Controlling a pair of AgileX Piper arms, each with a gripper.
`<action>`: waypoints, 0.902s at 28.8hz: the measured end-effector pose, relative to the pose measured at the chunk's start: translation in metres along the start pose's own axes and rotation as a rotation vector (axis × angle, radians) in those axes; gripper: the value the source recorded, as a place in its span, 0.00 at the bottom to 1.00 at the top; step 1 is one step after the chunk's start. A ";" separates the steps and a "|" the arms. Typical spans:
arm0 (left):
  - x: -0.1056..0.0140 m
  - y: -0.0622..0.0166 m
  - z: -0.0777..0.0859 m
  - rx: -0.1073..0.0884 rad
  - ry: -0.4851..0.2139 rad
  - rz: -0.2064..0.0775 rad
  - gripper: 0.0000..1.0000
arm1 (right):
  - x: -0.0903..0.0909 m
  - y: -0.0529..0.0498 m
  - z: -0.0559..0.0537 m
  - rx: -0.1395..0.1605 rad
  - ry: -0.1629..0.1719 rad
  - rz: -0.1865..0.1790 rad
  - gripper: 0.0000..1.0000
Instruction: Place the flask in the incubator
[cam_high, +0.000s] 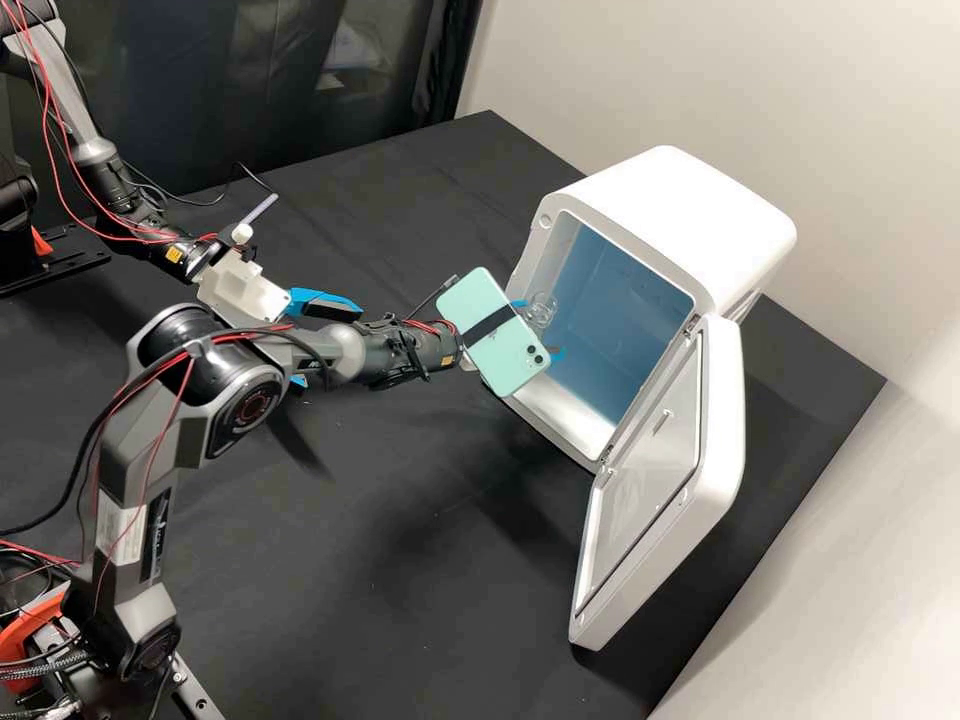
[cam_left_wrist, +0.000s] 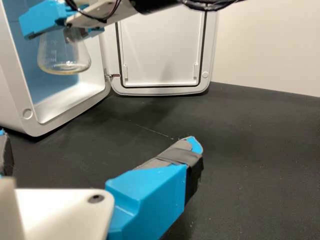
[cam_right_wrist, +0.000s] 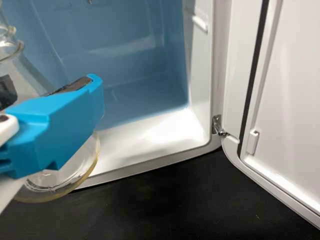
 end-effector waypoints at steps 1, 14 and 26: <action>0.000 0.0000 0.000 0.000 0.000 0.000 1.00 | -0.001 0.001 -0.001 0.001 0.003 0.003 0.00; 0.001 -0.0025 -0.001 0.000 0.004 -0.008 1.00 | 0.017 0.014 0.021 -0.001 -0.056 0.043 0.00; 0.001 -0.0025 -0.001 0.000 0.004 -0.008 1.00 | 0.053 0.026 0.023 -0.022 -0.073 0.093 0.00</action>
